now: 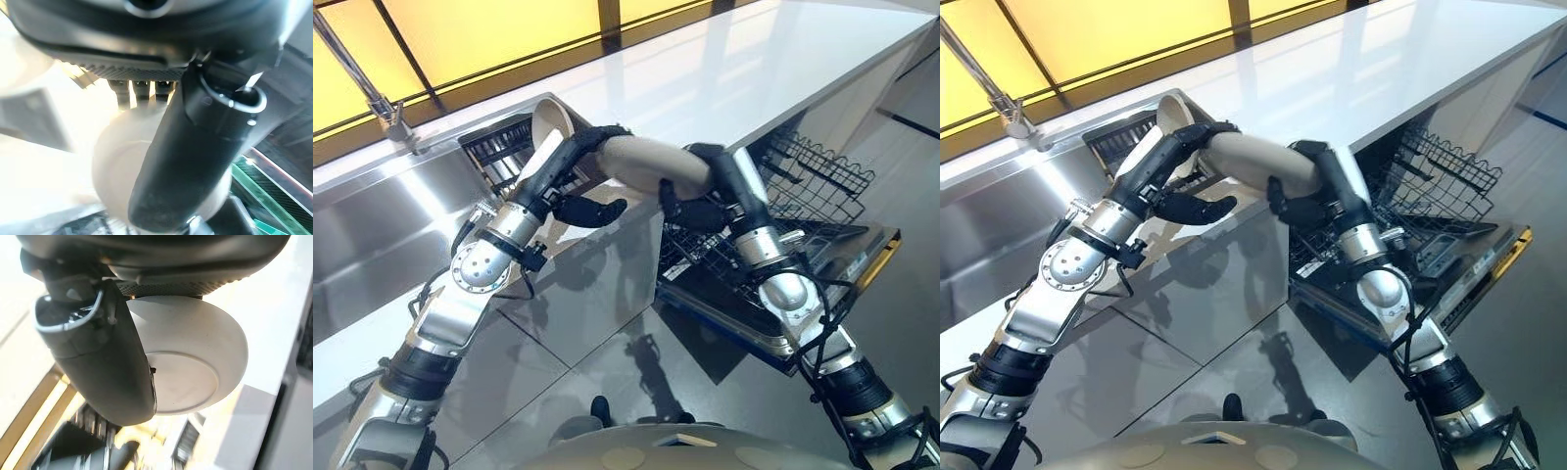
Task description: Pick up plates and place into dishwasher.
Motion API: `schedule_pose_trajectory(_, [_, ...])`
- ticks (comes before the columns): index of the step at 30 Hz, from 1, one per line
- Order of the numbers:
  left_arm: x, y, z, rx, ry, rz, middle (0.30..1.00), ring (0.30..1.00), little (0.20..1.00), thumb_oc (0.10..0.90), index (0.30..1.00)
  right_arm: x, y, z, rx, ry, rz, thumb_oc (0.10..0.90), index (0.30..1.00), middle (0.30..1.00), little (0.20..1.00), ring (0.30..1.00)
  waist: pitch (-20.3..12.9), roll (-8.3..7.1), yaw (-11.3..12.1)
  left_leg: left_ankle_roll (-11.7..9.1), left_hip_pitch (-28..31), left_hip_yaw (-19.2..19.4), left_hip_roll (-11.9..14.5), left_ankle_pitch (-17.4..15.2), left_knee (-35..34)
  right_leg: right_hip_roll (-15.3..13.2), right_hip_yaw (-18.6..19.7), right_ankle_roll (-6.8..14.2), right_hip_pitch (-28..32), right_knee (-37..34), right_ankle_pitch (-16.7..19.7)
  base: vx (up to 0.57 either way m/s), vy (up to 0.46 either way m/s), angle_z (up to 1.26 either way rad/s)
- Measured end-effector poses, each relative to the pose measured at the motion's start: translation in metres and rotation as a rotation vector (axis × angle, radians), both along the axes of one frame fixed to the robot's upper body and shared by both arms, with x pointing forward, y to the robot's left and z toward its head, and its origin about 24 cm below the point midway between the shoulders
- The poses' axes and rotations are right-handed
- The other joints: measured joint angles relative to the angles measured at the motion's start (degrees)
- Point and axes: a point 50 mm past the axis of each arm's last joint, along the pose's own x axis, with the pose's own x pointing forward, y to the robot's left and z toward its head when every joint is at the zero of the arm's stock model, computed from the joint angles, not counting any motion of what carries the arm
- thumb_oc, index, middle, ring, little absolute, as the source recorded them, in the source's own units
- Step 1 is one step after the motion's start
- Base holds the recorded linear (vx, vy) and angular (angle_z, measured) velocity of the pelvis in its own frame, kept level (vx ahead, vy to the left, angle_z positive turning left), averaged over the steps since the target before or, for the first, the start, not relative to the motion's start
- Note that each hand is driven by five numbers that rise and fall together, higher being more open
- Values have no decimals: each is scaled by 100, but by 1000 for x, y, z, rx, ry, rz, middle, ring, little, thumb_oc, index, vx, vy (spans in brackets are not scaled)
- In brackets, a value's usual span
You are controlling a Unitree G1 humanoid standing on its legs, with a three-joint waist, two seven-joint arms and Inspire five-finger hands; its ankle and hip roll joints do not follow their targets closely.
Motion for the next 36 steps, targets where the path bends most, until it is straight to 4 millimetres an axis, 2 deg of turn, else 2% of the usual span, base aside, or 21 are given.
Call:
schedule_pose_trajectory(6, [-1, 65, -34, 6, 99, 335, 900, 900, 900, 800, 900, -2, -60, 30, 126, -214, -322, 100, 300, 300, 200, 300, 15, 28, 10, 22, -49, -73, -43, 22, 6, -29, -41, 1, -13, -1, -1, -3, 9, 6])
schedule_pose_trajectory(10, [-8, 97, -44, -15, 110, 512, 900, 900, 900, 800, 900, -3, -84, 31, 160, -254, -460, 100, 300, 300, 200, 300, 16, 22, 6, 37, -52, -74, -66, 32, 3, -53, -48, 6, -11, -1, -4, 0, 0, 0])
schedule_pose_trajectory(16, [-15, 121, -37, -21, 54, 651, 900, 900, 900, 800, 900, -5, -93, 27, 178, -283, -544, 100, 300, 300, 200, 300, 16, 22, 19, 38, -49, -82, -61, 35, 1, -48, -70, 7, 2, -1, -4, 1, -1, 1])
schedule_pose_trajectory(20, [-20, 146, -45, 3, 89, 764, 900, 900, 900, 800, 900, -7, -99, 28, 163, -324, -597, 100, 300, 300, 200, 300, 14, 19, -10, 39, -46, -78, -61, 36, 1, -49, -65, 7, 3, -1, -4, 0, 0, 0])
schedule_pose_trajectory(25, [-26, 171, -51, 20, 123, 873, 900, 900, 900, 800, 900, -8, -126, 17, 167, -285, -732, 100, 300, 300, 200, 300, 11, 13, -8, 39, -47, -79, -62, 36, 1, -50, -64, 7, 3, -1, -4, 24, -6, 0])
schedule_pose_trajectory(28, [-29, 180, -48, 39, 118, 905, 900, 900, 900, 800, 900, -11, -137, 4, 159, -234, -787, 100, 300, 300, 200, 300, 11, 13, -12, 39, -47, -79, -61, 37, 0, -49, -65, 7, 3, -1, -4, 0, 0, 0])
schedule_pose_trajectory(31, [-28, 186, -36, 78, 92, 910, 900, 900, 900, 800, 900, -13, -148, -11, 158, -167, -851, 100, 300, 300, 200, 300, 10, 13, -16, 41, -46, -80, -63, 38, 0, -52, -66, 7, 7, -1, -4, 24, -11, 0])
schedule_pose_trajectory(36, [-21, 186, -22, 77, 40, 906, 900, 900, 900, 800, 900, -17, -159, -25, 176, -113, -946, 100, 300, 300, 200, 300, 10, 15, -11, 42, -4, -94, -65, 39, -1, -52, -71, 7, 54, -1, -4, 42, -16, 2])
